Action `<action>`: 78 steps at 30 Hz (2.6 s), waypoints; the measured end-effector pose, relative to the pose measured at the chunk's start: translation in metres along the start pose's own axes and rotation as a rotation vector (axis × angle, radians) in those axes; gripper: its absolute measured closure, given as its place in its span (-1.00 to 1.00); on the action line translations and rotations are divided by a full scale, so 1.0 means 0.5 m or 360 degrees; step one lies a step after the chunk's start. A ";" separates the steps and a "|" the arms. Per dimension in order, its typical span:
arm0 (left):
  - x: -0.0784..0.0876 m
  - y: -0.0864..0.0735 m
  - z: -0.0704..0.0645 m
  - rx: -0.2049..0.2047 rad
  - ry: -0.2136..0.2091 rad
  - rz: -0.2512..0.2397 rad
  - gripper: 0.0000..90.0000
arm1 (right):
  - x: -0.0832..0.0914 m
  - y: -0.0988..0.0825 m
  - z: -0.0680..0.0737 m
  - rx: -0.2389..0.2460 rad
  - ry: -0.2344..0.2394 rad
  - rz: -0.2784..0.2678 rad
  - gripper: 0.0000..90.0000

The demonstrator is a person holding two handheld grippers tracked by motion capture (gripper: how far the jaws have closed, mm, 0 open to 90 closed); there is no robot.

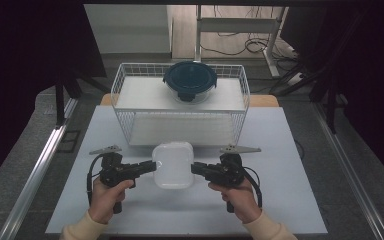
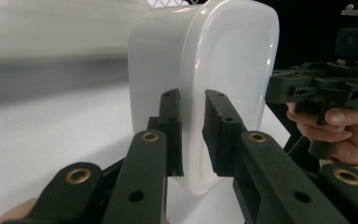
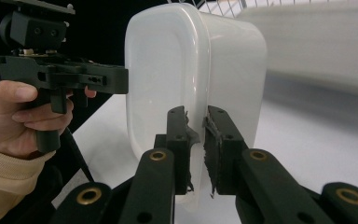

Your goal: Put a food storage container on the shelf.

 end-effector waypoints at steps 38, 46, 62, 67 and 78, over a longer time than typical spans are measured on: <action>0.046 0.173 -0.106 -0.0240 -0.0062 -0.0116 0.73 | 0.088 0.173 0.048 0.0222 -0.0010 -0.0165 0.78; 0.052 0.207 -0.121 -0.0278 -0.0036 -0.0133 0.73 | 0.094 0.206 0.048 0.0236 -0.0021 -0.0183 0.78; 0.055 0.279 -0.151 -0.0364 -0.0018 -0.0155 0.75 | 0.114 0.270 0.046 0.0260 -0.0048 -0.0237 0.77; 0.051 0.308 -0.152 -0.0368 -0.0033 -0.0153 0.75 | 0.119 0.294 0.042 0.0262 -0.0060 -0.0243 0.77; 0.048 0.386 -0.158 -0.0408 -0.0049 -0.0163 0.75 | 0.129 0.371 0.036 0.0281 -0.0082 -0.0275 0.77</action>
Point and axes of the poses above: each handheld gripper's, and its own axes: x roughly backward along the jaws, y roughly out of its top, z roughly to its left, the point moved 7 cm from there along -x, roughly forward along the jaws, and after that the axes turned 2 degrees about -y, right-handed, at the moved point
